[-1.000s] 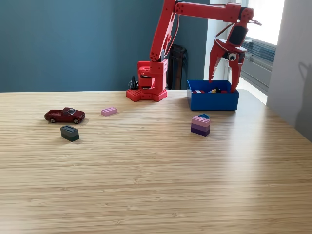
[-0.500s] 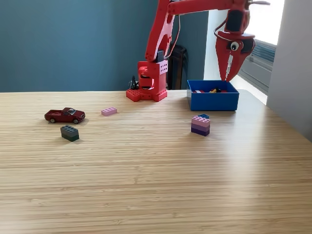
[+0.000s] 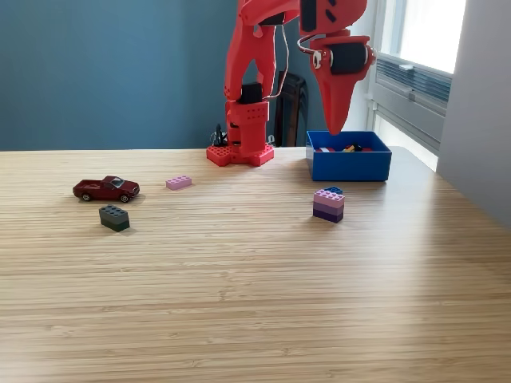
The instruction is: Grasp a lego block and put it in the bin.
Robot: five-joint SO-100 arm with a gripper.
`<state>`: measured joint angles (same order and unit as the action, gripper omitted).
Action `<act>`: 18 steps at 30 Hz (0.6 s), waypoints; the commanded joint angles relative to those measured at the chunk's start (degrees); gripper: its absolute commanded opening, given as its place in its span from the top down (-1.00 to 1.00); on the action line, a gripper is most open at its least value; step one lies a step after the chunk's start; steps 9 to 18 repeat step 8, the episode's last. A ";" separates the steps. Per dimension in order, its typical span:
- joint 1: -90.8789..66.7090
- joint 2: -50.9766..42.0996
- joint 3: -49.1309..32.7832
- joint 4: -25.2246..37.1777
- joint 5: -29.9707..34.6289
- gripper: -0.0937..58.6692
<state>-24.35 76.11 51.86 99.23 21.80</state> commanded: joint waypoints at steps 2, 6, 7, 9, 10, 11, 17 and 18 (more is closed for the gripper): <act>0.53 5.62 -2.90 1.67 -0.26 0.99; 0.44 5.54 -2.46 1.67 -0.53 0.99; 0.44 5.54 -2.37 1.67 -0.53 0.99; 0.44 5.54 -2.20 1.67 -0.62 0.99; 0.44 5.54 -2.20 1.67 -0.62 0.99; 0.44 5.54 -2.20 1.67 -0.62 0.99; 0.44 5.54 -2.20 1.67 -0.62 0.99; 0.44 5.54 -2.20 1.67 -0.62 0.99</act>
